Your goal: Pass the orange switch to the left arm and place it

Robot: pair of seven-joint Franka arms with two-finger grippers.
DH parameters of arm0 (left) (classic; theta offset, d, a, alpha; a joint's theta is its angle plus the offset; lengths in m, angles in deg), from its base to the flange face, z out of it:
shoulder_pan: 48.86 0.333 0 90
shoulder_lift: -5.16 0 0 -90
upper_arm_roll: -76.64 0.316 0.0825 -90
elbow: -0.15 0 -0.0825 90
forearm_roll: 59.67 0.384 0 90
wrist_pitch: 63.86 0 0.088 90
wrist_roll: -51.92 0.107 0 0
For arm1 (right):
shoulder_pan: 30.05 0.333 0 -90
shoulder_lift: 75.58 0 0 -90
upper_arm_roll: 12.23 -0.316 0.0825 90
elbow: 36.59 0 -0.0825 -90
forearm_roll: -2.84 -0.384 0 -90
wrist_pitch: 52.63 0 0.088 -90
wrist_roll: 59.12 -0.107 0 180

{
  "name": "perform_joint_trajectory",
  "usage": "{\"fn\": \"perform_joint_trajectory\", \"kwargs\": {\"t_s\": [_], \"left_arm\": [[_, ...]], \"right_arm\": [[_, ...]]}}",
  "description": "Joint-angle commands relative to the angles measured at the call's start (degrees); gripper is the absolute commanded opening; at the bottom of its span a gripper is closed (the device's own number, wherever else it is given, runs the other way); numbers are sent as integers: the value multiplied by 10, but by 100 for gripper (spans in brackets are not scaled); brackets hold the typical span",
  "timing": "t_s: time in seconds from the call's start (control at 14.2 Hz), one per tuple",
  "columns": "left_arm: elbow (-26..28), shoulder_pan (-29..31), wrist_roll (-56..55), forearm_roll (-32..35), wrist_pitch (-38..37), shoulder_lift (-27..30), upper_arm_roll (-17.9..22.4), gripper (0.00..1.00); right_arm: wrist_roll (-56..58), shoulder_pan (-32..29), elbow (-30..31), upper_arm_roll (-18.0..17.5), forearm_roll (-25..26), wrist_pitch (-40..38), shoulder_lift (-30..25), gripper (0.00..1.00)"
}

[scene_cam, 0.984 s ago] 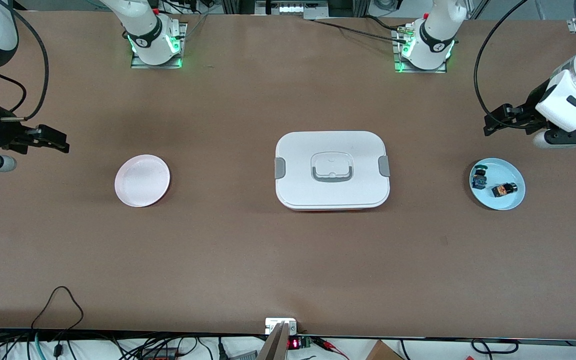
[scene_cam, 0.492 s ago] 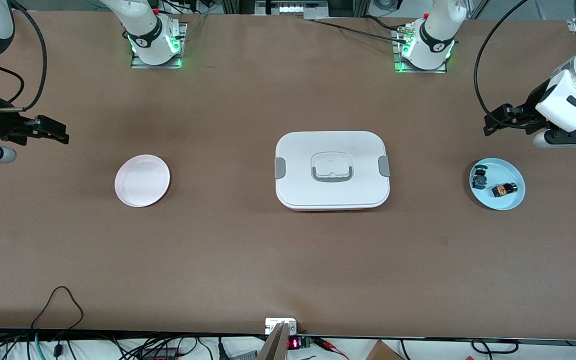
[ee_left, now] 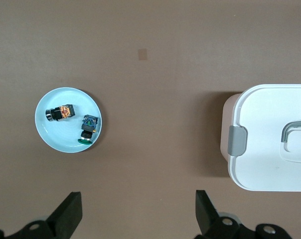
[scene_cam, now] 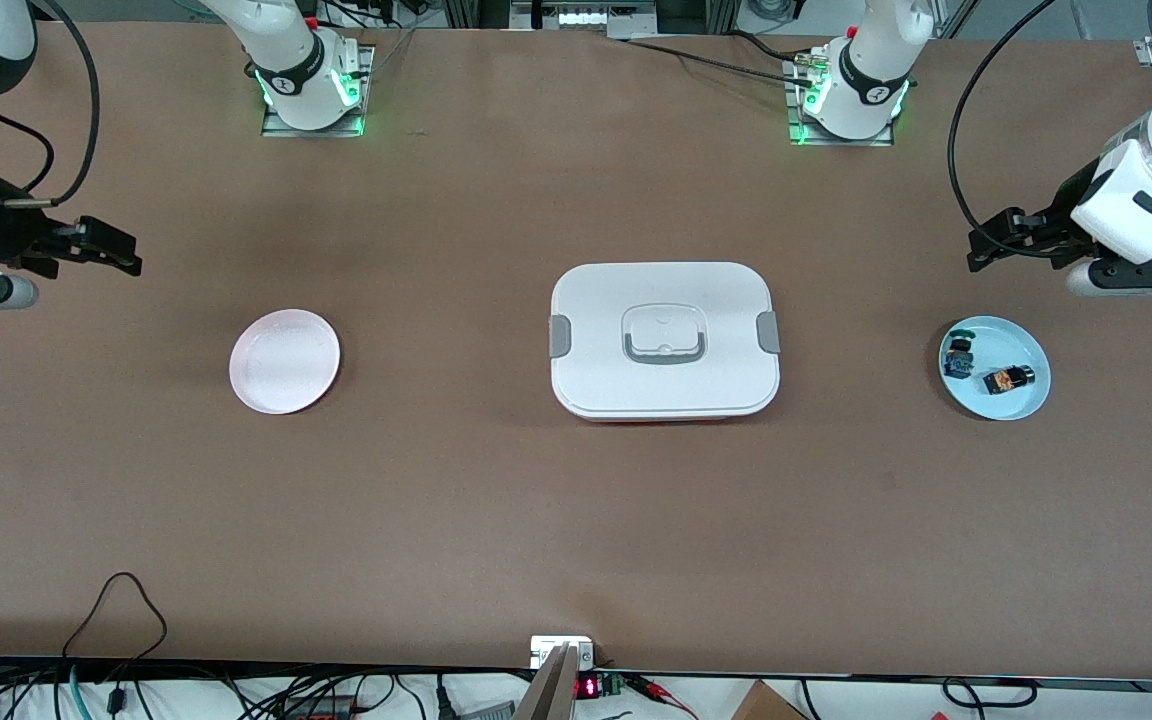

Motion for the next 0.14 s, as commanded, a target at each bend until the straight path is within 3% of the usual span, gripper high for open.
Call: {"fn": "perform_joint_trajectory", "kwargs": {"t_s": [0.0, 0.07], "left_arm": [[-3, -2, -3, 11, -8, 3, -1, 100], [-3, -2, -3, 11, -8, 3, -1, 100]], "right_arm": [[-7, -2, 30, -4, 1, 12, -29, 100], [-7, -2, 29, -4, 1, 11, -29, 100]]}}
